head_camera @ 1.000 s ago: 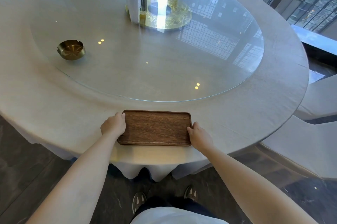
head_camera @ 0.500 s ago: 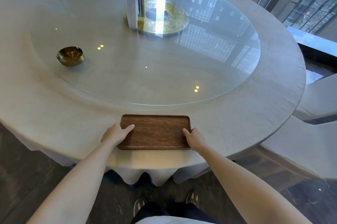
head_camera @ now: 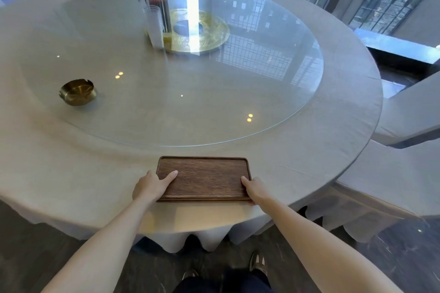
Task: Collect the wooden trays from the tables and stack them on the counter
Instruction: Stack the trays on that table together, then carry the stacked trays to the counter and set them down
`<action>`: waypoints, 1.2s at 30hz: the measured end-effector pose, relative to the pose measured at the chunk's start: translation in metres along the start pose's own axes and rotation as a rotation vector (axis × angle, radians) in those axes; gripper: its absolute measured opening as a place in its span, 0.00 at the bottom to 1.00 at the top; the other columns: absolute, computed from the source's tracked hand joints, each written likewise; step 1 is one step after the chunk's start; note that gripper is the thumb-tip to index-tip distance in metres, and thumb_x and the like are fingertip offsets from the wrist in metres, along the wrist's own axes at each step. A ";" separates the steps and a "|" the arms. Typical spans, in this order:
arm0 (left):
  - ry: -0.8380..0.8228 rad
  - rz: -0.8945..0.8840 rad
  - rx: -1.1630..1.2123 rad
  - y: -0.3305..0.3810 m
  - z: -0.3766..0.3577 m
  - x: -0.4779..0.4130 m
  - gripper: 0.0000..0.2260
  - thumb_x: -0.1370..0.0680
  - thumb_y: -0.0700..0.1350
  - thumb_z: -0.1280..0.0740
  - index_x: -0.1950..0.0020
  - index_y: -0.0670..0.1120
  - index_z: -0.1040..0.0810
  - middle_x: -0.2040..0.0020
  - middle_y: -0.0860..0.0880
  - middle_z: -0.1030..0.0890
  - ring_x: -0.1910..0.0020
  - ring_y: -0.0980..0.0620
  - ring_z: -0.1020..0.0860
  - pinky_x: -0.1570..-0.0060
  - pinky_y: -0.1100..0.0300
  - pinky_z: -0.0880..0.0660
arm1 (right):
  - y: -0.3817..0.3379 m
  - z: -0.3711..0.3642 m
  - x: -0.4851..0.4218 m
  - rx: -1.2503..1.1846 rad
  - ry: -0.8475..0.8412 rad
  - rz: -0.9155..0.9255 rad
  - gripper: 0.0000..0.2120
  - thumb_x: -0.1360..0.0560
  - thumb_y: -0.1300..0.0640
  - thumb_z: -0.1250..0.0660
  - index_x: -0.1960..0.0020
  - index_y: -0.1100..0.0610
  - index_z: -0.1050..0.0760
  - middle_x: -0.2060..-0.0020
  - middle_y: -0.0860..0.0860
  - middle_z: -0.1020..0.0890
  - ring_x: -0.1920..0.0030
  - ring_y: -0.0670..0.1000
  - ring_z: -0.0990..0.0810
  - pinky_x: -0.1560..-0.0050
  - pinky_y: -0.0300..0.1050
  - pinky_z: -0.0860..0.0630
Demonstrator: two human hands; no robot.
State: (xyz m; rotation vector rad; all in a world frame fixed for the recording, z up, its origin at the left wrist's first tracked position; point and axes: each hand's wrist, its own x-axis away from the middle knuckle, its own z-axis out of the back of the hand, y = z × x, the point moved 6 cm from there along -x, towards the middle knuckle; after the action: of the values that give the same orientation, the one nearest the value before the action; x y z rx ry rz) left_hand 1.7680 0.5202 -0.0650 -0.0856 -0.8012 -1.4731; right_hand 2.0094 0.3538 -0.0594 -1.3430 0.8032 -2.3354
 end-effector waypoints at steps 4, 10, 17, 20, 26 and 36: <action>0.026 -0.051 -0.022 0.033 -0.003 0.005 0.31 0.29 0.65 0.37 0.45 0.37 0.26 0.45 0.39 0.20 0.44 0.39 0.23 0.49 0.52 0.27 | 0.013 0.021 0.003 -0.105 0.064 0.000 0.13 0.20 0.50 0.46 0.56 0.57 0.33 0.63 0.51 0.27 0.66 0.48 0.27 0.71 0.40 0.29; -0.028 -0.216 -0.028 0.117 -0.027 0.021 0.31 0.28 0.65 0.36 0.46 0.36 0.26 0.45 0.38 0.20 0.44 0.39 0.23 0.55 0.53 0.31 | 0.035 0.091 0.017 -0.236 0.237 -0.024 0.16 0.19 0.48 0.47 0.42 0.61 0.37 0.61 0.51 0.27 0.69 0.49 0.26 0.83 0.33 0.30; -0.116 -0.441 -0.058 0.253 -0.079 0.069 0.31 0.29 0.65 0.36 0.50 0.35 0.25 0.49 0.38 0.20 0.45 0.38 0.23 0.55 0.53 0.31 | 0.075 0.209 0.050 -0.400 0.476 -0.007 0.20 0.19 0.50 0.47 0.37 0.65 0.38 0.57 0.53 0.27 0.65 0.49 0.27 0.81 0.36 0.29; -0.145 -0.537 -0.102 0.317 -0.109 0.105 0.33 0.29 0.65 0.37 0.46 0.34 0.24 0.45 0.37 0.20 0.44 0.38 0.23 0.53 0.53 0.30 | 0.103 0.268 0.065 -0.463 0.547 -0.019 0.18 0.19 0.49 0.47 0.40 0.64 0.37 0.60 0.52 0.27 0.65 0.49 0.26 0.82 0.34 0.28; -0.219 -0.693 -0.111 0.436 -0.191 0.192 0.32 0.29 0.65 0.36 0.47 0.36 0.23 0.46 0.37 0.19 0.44 0.38 0.23 0.52 0.52 0.29 | 0.174 0.404 0.095 -0.450 0.755 -0.043 0.20 0.20 0.47 0.45 0.42 0.64 0.34 0.52 0.60 0.24 0.64 0.55 0.24 0.82 0.38 0.30; -0.422 -1.012 -0.122 0.607 -0.337 0.373 0.24 0.27 0.62 0.35 0.60 0.40 0.27 0.56 0.40 0.21 0.57 0.43 0.25 0.57 0.55 0.30 | 0.311 0.583 0.192 -0.596 1.040 -0.127 0.14 0.20 0.49 0.44 0.49 0.62 0.37 0.52 0.58 0.28 0.67 0.52 0.26 0.88 0.32 0.34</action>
State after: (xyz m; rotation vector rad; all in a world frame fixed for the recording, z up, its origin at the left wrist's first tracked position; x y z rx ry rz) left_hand 2.4174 0.1192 0.1303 -0.0882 -1.1763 -2.5136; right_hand 2.4187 -0.1733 0.1109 -0.1804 1.8366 -2.9862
